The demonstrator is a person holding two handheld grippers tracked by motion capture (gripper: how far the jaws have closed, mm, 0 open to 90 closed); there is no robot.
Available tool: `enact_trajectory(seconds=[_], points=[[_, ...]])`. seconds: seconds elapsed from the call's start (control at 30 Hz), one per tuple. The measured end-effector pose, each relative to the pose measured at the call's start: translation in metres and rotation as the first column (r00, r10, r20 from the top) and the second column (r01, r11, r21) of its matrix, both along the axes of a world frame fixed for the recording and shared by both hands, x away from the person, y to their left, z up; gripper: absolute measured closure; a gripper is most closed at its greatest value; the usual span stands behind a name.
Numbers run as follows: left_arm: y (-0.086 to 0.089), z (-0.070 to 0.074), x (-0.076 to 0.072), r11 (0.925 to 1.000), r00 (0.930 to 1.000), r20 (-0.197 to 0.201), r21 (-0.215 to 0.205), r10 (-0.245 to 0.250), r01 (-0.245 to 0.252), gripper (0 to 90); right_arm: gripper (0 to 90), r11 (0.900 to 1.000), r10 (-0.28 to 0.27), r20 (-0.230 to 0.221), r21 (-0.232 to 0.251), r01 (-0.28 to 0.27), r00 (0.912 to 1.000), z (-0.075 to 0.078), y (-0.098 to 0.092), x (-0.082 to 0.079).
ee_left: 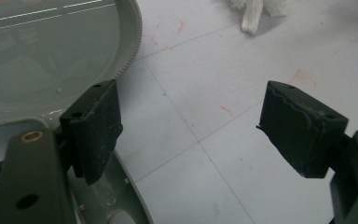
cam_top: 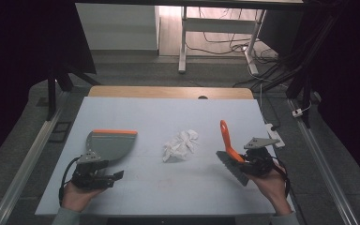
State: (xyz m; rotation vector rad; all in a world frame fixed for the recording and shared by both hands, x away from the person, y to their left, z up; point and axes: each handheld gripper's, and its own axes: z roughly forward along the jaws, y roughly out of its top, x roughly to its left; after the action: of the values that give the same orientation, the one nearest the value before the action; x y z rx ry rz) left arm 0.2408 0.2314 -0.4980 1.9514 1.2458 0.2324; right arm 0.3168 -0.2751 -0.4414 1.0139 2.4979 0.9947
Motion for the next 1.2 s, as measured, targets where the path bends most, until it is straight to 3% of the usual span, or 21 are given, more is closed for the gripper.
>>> enact_trajectory(seconds=[0.87, 0.93, 1.2], points=[[-0.001, 0.001, 0.000, 0.9998, 1.0000, -0.004, 0.020, -0.004, 0.004, 21.3, 69.9, 1.000, -0.001, 0.026, 0.000, 0.001, 0.9997, 0.003, 0.001, -0.003], [-0.005, 0.004, 0.000, 0.9983, 0.9999, -0.004, 0.056, -0.016, 0.016, 21.1, 69.9, 1.000, -0.001, 0.026, 0.002, 0.001, 0.9996, 0.003, 0.001, -0.003], [-0.016, 0.014, -0.001, 0.9935, 0.9994, -0.016, 0.109, -0.031, 0.032, 20.3, 69.9, 1.000, 0.006, 0.023, 0.009, -0.006, 0.9997, 0.004, 0.002, -0.003]])
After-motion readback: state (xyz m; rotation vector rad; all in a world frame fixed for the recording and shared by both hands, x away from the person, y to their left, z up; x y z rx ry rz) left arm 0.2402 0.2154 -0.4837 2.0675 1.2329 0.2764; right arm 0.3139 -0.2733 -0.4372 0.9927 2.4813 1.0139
